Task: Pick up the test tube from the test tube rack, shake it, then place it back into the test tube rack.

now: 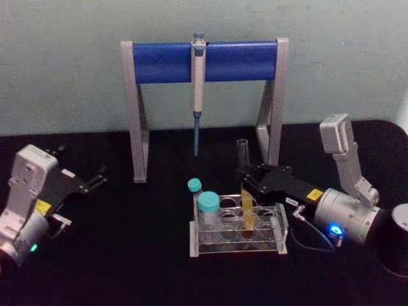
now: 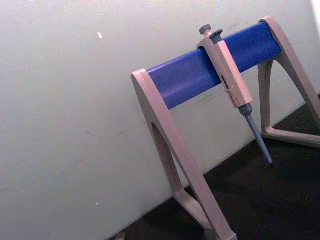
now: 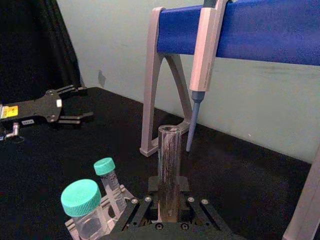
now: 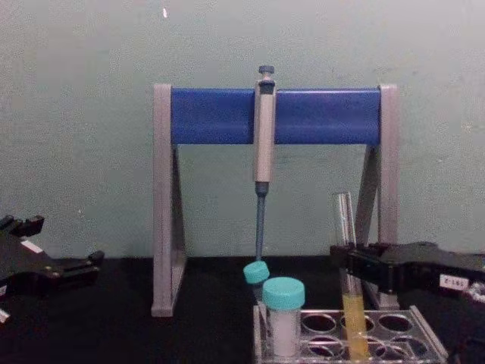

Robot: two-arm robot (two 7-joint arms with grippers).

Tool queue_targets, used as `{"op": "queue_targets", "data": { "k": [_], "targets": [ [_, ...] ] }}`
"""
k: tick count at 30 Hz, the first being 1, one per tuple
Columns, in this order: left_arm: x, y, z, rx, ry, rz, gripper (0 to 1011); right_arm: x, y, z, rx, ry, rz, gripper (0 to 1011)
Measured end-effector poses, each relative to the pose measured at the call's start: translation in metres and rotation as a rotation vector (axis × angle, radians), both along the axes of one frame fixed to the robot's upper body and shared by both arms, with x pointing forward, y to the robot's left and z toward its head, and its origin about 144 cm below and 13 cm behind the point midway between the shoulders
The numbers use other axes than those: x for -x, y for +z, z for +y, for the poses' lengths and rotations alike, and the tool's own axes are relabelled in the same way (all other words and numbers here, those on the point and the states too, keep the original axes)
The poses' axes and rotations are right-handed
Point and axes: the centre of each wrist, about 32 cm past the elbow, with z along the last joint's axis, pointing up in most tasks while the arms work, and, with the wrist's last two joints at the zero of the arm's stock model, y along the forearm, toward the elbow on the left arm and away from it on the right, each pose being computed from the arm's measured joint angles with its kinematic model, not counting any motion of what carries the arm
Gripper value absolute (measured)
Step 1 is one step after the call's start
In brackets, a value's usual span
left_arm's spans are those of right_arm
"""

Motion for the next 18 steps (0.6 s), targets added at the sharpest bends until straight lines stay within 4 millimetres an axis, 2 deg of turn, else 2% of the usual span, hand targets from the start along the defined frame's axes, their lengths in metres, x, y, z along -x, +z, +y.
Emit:
{"op": "queue_targets", "data": {
  "k": [9,18],
  "targets": [
    [0.0,0.0,0.0,0.0,0.0,0.0,1010,0.0,0.0,0.0,-0.001,0.0,-0.002,222],
    [0.0,0.0,0.0,0.0,0.0,0.0,1010,0.0059,-0.0007,-0.0016,-0.041,0.0,-0.081,221]
  ]
}}
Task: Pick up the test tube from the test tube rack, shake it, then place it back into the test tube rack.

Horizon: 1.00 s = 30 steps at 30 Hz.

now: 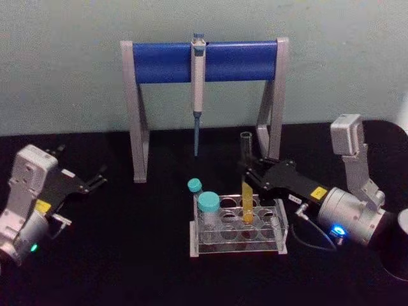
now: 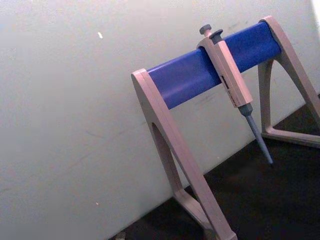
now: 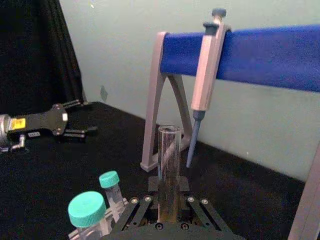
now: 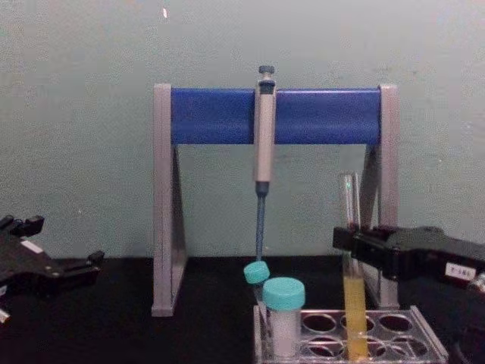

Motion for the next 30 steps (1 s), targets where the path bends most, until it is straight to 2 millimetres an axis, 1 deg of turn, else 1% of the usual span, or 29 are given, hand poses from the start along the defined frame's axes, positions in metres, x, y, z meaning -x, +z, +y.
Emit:
{"op": "queue_targets", "data": {
  "k": [6,13,15,19,20,23,30],
  "targets": [
    [0.0,0.0,0.0,0.0,0.0,0.0,1010,0.005,0.004,-0.002,-0.016,0.0,-0.044,222],
    [0.0,0.0,0.0,0.0,0.0,0.0,1010,0.009,0.019,-0.001,-0.036,0.01,-0.12,222],
    [0.0,0.0,0.0,0.0,0.0,0.0,1009,0.009,0.026,0.0,-0.037,0.015,-0.147,222],
    [0.0,0.0,0.0,0.0,0.0,0.0,1009,0.006,0.042,0.002,-0.04,0.022,-0.204,222],
    [0.0,0.0,0.0,0.0,0.0,0.0,1010,0.006,0.042,0.002,-0.04,0.022,-0.204,221],
    [0.0,0.0,0.0,0.0,0.0,0.0,1010,0.001,0.05,0.004,-0.039,0.026,-0.235,222],
    [0.0,0.0,0.0,0.0,0.0,0.0,1010,-0.007,0.051,0.007,-0.044,0.029,-0.237,222]
  ]
}}
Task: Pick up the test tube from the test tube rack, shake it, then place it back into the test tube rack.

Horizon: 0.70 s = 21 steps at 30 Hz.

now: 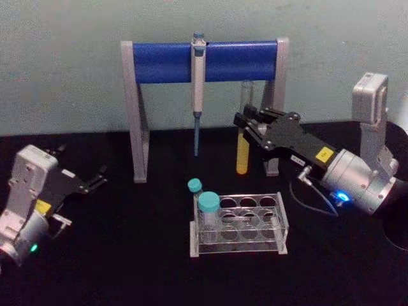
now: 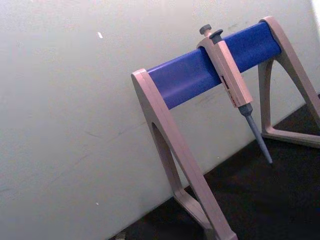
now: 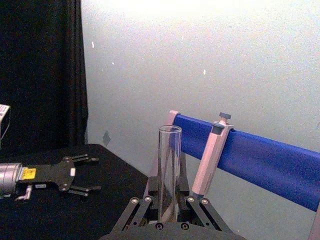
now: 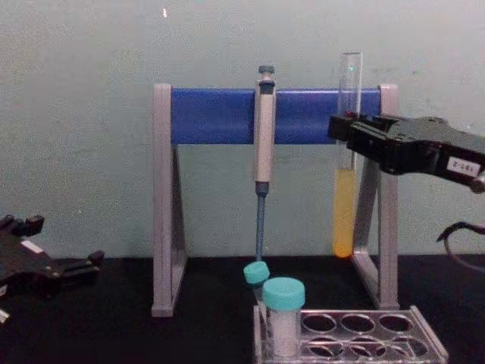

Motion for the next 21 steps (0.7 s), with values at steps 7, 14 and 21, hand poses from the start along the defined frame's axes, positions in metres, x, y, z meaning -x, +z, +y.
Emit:
{"op": "queue_targets", "data": {
  "k": [7,14,21],
  "targets": [
    [0.0,0.0,0.0,0.0,0.0,0.0,1010,-0.005,-0.004,0.001,-0.017,-0.003,0.009,222],
    [0.0,0.0,0.0,0.0,0.0,0.0,1009,-0.001,-0.004,-0.007,-0.023,-0.038,0.007,222],
    [0.0,0.0,0.0,0.0,0.0,0.0,1009,0.017,-0.005,-0.018,-0.014,-0.082,0.014,222]
  ]
}}
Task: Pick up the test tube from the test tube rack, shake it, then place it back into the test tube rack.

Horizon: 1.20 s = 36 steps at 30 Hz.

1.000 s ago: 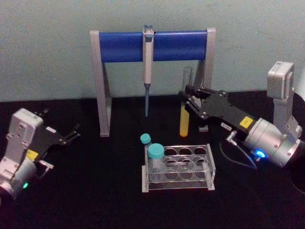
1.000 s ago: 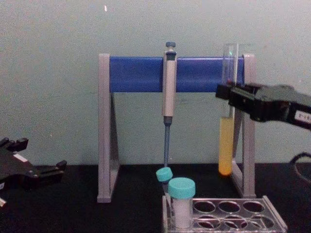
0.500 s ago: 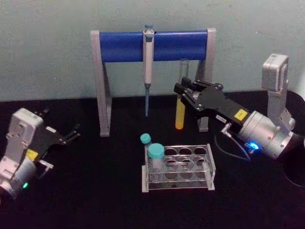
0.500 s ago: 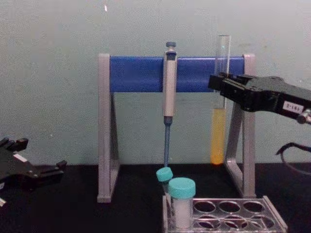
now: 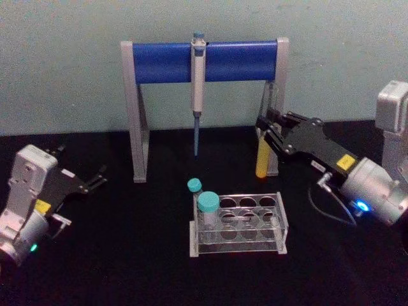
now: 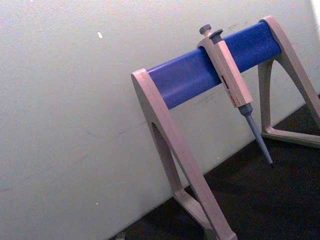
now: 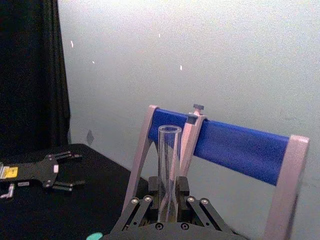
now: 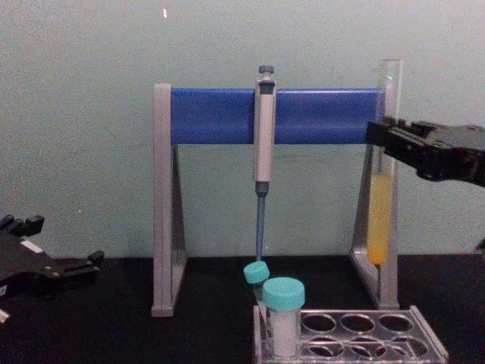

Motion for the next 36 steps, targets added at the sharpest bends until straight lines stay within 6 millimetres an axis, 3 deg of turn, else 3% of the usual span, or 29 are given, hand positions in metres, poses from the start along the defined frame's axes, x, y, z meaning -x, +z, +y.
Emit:
{"op": "queue_targets", "data": {
  "k": [6,14,24,30,36],
  "targets": [
    [0.0,0.0,0.0,0.0,0.0,0.0,1010,0.022,-0.002,-0.002,0.002,0.009,0.027,222],
    [0.0,0.0,0.0,0.0,0.0,0.0,1010,0.029,-0.007,0.01,-0.022,0.084,0.048,222],
    [0.0,0.0,0.0,0.0,0.0,0.0,1010,0.0,-0.016,0.03,-0.06,0.111,0.029,222],
    [0.0,0.0,0.0,0.0,0.0,0.0,1010,-0.018,-0.02,0.03,-0.065,0.069,0.021,222],
    [0.0,0.0,0.0,0.0,0.0,0.0,1010,-0.023,-0.02,0.024,-0.062,0.029,0.017,222]
  ]
}}
